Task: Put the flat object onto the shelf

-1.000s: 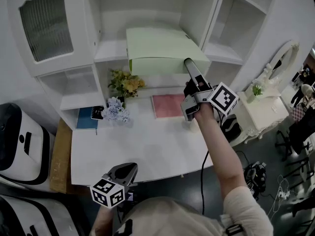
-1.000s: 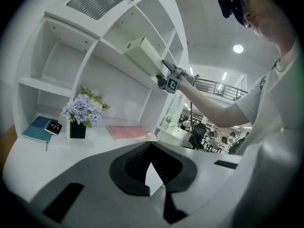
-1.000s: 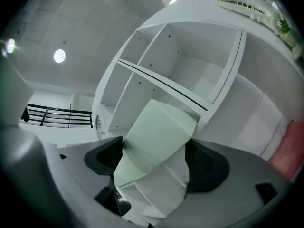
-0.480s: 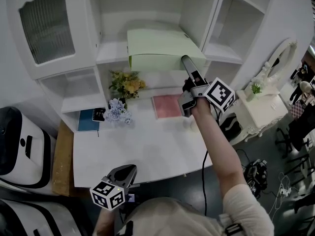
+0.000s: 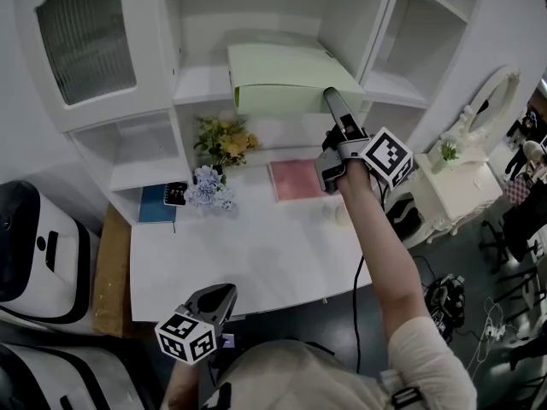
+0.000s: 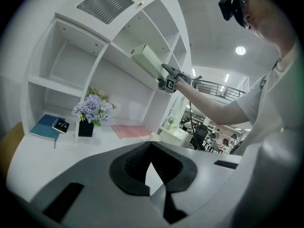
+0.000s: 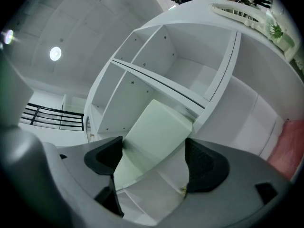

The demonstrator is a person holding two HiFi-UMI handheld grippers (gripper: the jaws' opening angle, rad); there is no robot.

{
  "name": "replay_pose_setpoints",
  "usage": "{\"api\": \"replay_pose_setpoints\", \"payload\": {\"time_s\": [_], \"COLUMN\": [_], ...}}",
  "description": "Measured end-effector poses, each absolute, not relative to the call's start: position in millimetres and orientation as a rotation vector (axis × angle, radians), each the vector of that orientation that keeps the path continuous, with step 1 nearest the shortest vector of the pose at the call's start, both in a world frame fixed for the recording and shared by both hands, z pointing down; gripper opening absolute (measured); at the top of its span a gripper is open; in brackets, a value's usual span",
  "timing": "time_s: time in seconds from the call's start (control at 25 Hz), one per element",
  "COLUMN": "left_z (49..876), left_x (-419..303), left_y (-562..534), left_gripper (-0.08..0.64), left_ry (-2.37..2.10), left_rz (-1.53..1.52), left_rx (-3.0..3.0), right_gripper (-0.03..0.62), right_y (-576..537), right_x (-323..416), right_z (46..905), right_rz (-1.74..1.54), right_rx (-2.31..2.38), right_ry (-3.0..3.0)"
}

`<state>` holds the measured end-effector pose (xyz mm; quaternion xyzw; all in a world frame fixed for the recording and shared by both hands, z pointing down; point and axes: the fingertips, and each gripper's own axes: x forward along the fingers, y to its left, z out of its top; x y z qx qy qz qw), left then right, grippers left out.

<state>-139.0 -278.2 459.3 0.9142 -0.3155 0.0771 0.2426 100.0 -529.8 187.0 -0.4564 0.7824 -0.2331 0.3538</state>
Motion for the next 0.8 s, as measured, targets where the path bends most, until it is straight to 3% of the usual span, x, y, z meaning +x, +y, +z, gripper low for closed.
{"api": "replay_pose_setpoints", "payload": {"time_s": [0.8], "left_z": [457.9], "left_x": [-115.9], "left_y": [-272.0], "left_gripper": [0.013], "left_ry": [-0.721], "left_rz": [0.253], "left_rx": [2.546], "right_gripper": [0.4], "right_y": [-477.9], "right_x": [93.6], "right_z": [210.2], "right_rz": [-0.61], "right_rx": [-1.202], "right_ry": [2.233]}}
